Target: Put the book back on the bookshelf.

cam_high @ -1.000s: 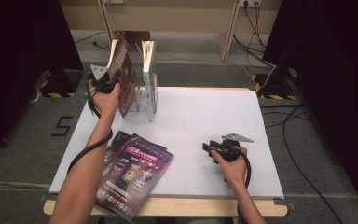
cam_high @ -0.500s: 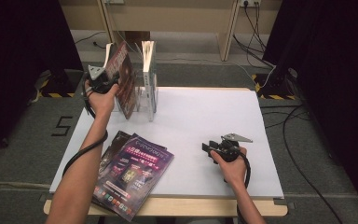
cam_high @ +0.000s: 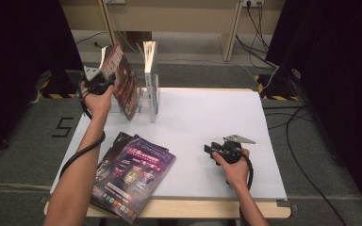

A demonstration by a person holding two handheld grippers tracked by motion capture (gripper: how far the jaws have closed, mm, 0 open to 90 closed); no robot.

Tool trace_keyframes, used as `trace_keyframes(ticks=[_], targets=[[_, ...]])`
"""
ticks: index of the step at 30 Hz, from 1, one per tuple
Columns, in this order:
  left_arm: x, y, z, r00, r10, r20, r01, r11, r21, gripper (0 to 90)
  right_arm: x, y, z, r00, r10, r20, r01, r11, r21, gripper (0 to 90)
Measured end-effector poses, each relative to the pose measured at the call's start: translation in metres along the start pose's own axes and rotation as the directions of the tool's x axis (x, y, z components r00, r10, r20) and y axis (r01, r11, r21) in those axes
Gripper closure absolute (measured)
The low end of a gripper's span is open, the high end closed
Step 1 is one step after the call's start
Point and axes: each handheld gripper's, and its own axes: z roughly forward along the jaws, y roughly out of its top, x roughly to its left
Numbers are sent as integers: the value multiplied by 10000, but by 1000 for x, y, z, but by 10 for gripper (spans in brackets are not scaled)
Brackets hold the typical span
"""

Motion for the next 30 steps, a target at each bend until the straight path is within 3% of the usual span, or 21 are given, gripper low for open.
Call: trace_keyframes(ticks=[4, 6, 11, 12, 14, 17, 23, 27, 30], targets=[[3, 3, 1, 10000, 51, -5, -51, 9999, 108, 801, 0, 0, -1, 10000, -11, -13, 11, 10000, 3, 568], [5, 5, 2, 9993, 375, 38, -375, 9992, 159, 805, 0, 0, -1, 10000, 63, -17, -63, 10000, 25, 568], [9, 5, 2, 9973, 715, 161, -717, 9974, 90, 798, 0, 0, 0, 10000, 82, -23, -82, 10000, 42, 568], [9, 6, 2, 9959, 874, 216, -876, 9961, 104, 798, 0, 0, 0, 9999, 126, -43, -125, 9999, 57, 568], [5, 10, 2, 9872, 1544, 400, -1550, 9878, 118, 796, 0, -1, 1, 10000, 32, -42, -32, 10000, 89, 568], [4, 12, 4, 9898, 1424, 100, -1425, 9897, 116, 798, 1, -1, 2, 10000, 47, -55, -46, 9999, 122, 567], [9, 8, 3, 9932, 1137, 254, -1133, 9934, -163, 806, -1, -2, 1, 9999, 94, -45, -93, 9999, 92, 567], [17, 3, 1, 9978, 596, 304, -590, 9980, -207, 808, 0, -1, 1, 10000, -29, -58, 29, 9999, 104, 568], [21, 1, -1, 9961, 692, 545, -677, 9973, -290, 809, 2, -1, 2, 10000, 3, -86, -2, 9999, 114, 568]])
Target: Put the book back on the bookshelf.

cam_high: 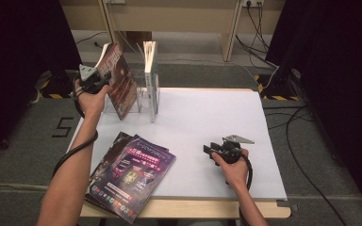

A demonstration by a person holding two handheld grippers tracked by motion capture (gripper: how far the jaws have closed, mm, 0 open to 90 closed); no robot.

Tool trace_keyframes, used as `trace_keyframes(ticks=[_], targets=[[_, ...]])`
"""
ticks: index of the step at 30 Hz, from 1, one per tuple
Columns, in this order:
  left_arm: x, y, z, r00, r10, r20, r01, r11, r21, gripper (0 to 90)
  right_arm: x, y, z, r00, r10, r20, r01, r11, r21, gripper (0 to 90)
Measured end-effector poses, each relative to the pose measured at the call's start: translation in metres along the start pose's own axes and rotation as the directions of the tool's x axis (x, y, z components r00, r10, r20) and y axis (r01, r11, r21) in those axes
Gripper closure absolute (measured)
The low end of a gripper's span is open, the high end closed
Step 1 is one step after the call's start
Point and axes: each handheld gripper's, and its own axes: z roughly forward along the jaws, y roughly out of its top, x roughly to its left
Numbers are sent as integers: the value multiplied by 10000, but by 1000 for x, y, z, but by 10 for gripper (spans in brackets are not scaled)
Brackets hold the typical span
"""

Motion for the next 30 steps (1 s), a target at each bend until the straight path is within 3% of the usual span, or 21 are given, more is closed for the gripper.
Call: trace_keyframes(ticks=[9, 18, 26, 30], targets=[[-1, -3, -1, 10000, -54, 26, 55, 9999, -158, 801, 1, -1, 2, 10000, -69, -29, 69, 10000, 48, 568], [-2, -3, 3, 9981, -615, 22, 615, 9981, 8, 747, -1, -1, 1, 10000, -33, -18, 33, 10000, 49, 567], [-3, 18, 14, 9936, -1107, 224, 1104, 9938, 155, 715, -2, -1, 3, 10000, 60, -71, -59, 9998, 180, 563], [-10, 19, 23, 9923, -1237, 103, 1223, 9884, 898, 731, -2, -1, 2, 9999, 51, -89, -49, 9998, 215, 562]])
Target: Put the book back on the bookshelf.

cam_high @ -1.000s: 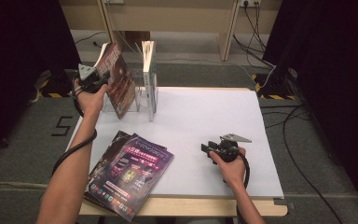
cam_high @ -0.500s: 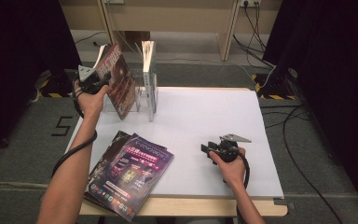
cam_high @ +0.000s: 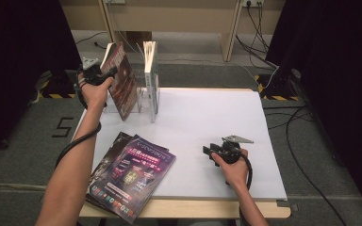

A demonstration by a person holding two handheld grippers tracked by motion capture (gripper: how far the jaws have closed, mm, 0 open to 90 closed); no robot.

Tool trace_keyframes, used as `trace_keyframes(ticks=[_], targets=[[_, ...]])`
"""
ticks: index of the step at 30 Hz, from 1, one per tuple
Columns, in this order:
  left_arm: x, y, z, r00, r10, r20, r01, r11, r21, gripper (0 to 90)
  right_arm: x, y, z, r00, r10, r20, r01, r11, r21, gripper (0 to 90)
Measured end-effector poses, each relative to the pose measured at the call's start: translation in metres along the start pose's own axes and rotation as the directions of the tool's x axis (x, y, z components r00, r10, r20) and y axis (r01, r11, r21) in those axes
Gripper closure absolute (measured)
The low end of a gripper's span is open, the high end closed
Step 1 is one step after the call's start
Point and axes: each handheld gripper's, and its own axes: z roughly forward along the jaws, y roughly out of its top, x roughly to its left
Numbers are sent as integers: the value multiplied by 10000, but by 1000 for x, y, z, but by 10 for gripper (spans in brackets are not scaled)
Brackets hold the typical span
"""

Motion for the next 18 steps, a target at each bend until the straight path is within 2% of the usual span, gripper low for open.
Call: trace_keyframes(ticks=[3, 6, 9, 11, 15, 18], targets=[[-3, -4, 5, 9991, -370, -196, 377, 9985, 391, 777, 0, 0, -1, 10000, 61, -26, -61, 10000, -1, 561], [-5, -3, 6, 9982, -508, -330, 530, 9961, 704, 808, -1, 0, -2, 9999, 144, -12, -144, 9999, 70, 560], [-8, 3, 6, 9987, 30, -512, 26, 9941, 1080, 826, -3, -1, -1, 9999, 154, 16, -154, 9998, 131, 560], [-11, 3, 6, 9987, 126, -495, -69, 9935, 1133, 832, -2, -1, 0, 9998, 215, -13, -215, 9995, 222, 560], [-15, -2, 6, 9979, 387, -529, -348, 9967, 727, 834, -1, 0, 0, 9999, 135, -20, -135, 9997, 200, 560], [-20, -6, 4, 9925, 934, -787, -916, 9955, 253, 836, -2, -1, 0, 10000, 95, -24, -94, 9997, 206, 560]])
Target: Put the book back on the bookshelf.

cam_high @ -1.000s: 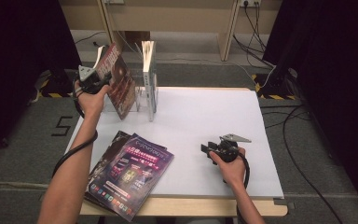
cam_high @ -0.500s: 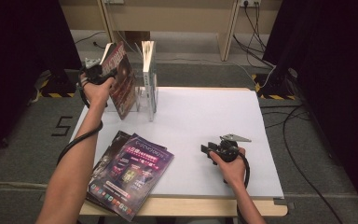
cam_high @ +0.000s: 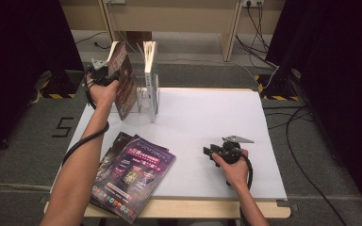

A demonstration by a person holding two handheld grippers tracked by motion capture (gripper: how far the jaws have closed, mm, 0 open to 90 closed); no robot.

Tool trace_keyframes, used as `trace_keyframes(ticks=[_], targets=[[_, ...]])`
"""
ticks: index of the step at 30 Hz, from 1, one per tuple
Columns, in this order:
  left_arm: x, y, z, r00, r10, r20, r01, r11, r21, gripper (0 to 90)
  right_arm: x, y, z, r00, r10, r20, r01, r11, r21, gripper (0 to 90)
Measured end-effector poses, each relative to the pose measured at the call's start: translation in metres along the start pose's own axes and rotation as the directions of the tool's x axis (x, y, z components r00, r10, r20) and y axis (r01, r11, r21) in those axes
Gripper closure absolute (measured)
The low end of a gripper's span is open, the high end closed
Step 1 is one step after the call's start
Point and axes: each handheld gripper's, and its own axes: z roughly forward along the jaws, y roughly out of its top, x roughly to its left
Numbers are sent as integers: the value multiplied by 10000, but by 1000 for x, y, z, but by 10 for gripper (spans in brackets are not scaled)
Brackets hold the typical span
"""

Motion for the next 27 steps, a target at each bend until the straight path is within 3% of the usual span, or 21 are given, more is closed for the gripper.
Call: trace_keyframes(ticks=[2, 5, 8, 10, 13, 15, 20, 24, 27], targets=[[-3, 0, -1, 9989, 425, -201, -433, 9983, -394, 836, 0, 0, 0, 9999, 100, -14, -100, 9999, 25, 561], [-4, 1, -1, 9971, 716, -266, -730, 9958, -554, 836, 0, 0, 0, 10000, 59, -43, -59, 10000, 5, 560], [-2, -5, 2, 9977, 604, -322, -619, 9968, -499, 834, 1, 0, 1, 10000, 53, -84, -53, 10000, 13, 561], [0, -11, 2, 9982, 295, -515, -332, 9968, -732, 832, 1, 0, 1, 9999, -38, -97, 38, 10000, 2, 561], [0, -12, 2, 9958, 551, -729, -607, 9952, -768, 814, 0, 0, 0, 10000, -20, -45, 20, 10000, -1, 560], [1, -13, 2, 9980, 402, -485, -435, 9967, -688, 786, 0, 0, 0, 10000, -51, -43, 51, 10000, 0, 560], [2, -17, 1, 9979, 400, -516, -427, 9978, -507, 728, 1, 0, 1, 10000, -31, -69, 31, 10000, 0, 560], [4, -23, -3, 9987, -88, -497, 65, 9989, -456, 642, 2, 0, 0, 10000, 33, -67, -33, 10000, 6, 560], [4, -26, -7, 9992, -95, -379, 75, 9986, -525, 626, 2, 0, 0, 10000, -35, -45, 35, 10000, 5, 560]])
